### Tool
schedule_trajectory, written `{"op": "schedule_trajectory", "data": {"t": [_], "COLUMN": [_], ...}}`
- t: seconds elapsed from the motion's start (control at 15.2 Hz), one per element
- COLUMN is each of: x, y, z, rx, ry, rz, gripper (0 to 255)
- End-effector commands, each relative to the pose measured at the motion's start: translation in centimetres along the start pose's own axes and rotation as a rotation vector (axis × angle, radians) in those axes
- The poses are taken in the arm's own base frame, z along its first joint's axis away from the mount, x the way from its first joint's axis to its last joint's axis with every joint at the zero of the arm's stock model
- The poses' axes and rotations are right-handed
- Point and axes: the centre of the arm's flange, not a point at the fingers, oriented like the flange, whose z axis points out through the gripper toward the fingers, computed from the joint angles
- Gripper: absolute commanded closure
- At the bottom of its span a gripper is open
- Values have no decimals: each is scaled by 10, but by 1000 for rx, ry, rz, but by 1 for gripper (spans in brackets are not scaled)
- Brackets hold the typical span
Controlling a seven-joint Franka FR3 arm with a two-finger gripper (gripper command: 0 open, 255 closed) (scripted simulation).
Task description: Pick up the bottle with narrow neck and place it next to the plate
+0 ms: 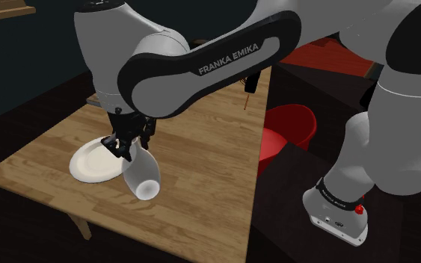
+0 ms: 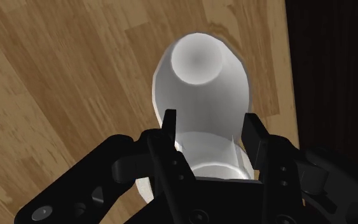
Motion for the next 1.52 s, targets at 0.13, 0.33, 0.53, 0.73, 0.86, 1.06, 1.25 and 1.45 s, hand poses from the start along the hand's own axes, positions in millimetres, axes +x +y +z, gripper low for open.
{"op": "schedule_trajectory", "data": {"t": [0.13,0.33,0.53,0.73,0.86,1.06,1.25,1.45], "x": [0,0,0,0,0,0,0,0], "y": [0,0,0,0,0,0,0,0], "z": [0,0,0,-13,-39,-50,-50,-50], "rx": [1,1,1,1,1,1,1,1], "ry": [1,1,1,1,1,1,1,1], "rz": [0,0,0,0,0,0,0,0], "gripper": [255,0,0,0,0,0,0,0]}}
